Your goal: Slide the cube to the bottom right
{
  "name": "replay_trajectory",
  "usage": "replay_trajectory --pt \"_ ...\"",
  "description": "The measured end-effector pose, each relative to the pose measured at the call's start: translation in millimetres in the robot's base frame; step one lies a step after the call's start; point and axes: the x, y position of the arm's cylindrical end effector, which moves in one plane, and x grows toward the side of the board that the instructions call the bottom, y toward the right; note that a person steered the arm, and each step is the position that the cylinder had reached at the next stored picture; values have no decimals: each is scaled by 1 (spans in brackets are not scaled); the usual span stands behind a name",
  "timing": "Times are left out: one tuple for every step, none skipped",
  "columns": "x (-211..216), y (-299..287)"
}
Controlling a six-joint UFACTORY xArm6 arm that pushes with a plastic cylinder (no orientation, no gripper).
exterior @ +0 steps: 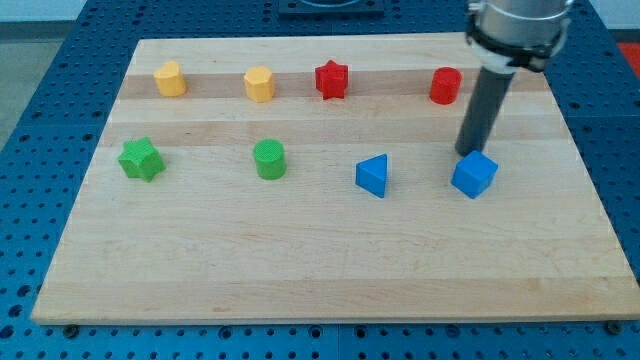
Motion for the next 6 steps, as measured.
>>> replay_trajectory --pt "31 8" --pt "36 16" --pt "32 -10" --pt "53 18" --pt "77 66" --pt "80 62"
